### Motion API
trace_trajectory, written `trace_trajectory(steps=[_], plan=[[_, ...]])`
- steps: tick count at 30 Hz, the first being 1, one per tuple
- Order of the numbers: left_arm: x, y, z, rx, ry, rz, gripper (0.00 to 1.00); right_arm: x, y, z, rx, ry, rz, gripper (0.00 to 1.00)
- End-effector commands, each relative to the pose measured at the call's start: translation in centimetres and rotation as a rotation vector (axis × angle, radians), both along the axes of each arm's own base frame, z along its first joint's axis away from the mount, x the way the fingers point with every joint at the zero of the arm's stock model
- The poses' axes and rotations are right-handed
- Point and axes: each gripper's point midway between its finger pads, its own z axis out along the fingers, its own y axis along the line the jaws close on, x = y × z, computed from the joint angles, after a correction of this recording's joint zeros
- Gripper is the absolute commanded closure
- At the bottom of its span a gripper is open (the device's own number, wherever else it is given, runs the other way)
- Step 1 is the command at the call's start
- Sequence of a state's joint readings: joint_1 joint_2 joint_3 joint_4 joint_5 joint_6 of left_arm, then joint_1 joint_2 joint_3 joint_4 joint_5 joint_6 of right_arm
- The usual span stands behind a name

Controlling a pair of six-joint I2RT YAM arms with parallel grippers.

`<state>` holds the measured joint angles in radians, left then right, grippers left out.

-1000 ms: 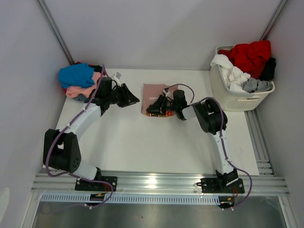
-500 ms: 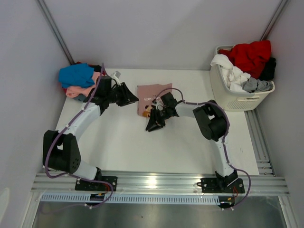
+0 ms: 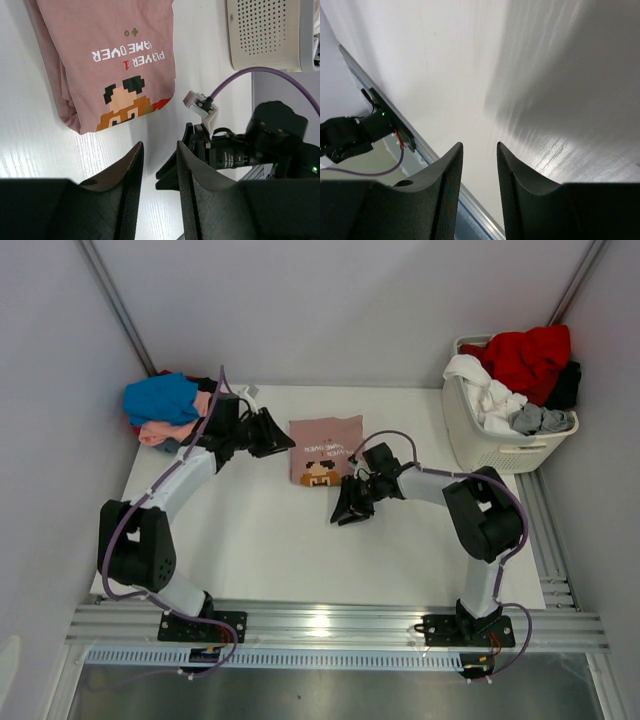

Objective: Fold and stack the t-shirts
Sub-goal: Smooth out wrinkles on the folded tshirt

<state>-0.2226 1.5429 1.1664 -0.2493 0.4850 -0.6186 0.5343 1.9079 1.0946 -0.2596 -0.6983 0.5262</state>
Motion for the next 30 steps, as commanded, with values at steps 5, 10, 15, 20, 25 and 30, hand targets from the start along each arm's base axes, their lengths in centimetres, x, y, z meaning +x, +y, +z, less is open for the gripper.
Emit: trace_trajectory(steps=[5, 10, 15, 20, 25, 30], plan=[[1.1, -0.9, 0.6, 0.007, -0.04, -0.034, 0.64, 2.4, 0.0, -0.7, -0.01, -0.107, -0.278, 0.61], [0.2, -0.8, 1.4, 0.051, -0.078, -0.029, 0.61, 2.0, 1.0, -2.2, -0.029, -0.184, -0.348, 0.52], [-1.4, -0.7, 3.1, 0.138, -0.209, -0.024, 0.59, 4.1, 0.8, -2.8, 0.008, -0.257, -0.46, 0.47], [-3.0, 2.5, 7.1, 0.235, -0.449, 0.124, 0.56, 7.0, -0.8, -3.5, -0.059, -0.361, -0.561, 0.46], [-4.1, 5.5, 7.9, 0.308, -0.495, 0.233, 0.53, 10.5, -3.3, -4.0, -0.114, -0.376, -0.656, 0.45], [-5.1, 6.8, 8.8, 0.331, -0.513, 0.277, 0.53, 13.7, -4.5, -3.4, -0.146, -0.407, -0.703, 0.44]])
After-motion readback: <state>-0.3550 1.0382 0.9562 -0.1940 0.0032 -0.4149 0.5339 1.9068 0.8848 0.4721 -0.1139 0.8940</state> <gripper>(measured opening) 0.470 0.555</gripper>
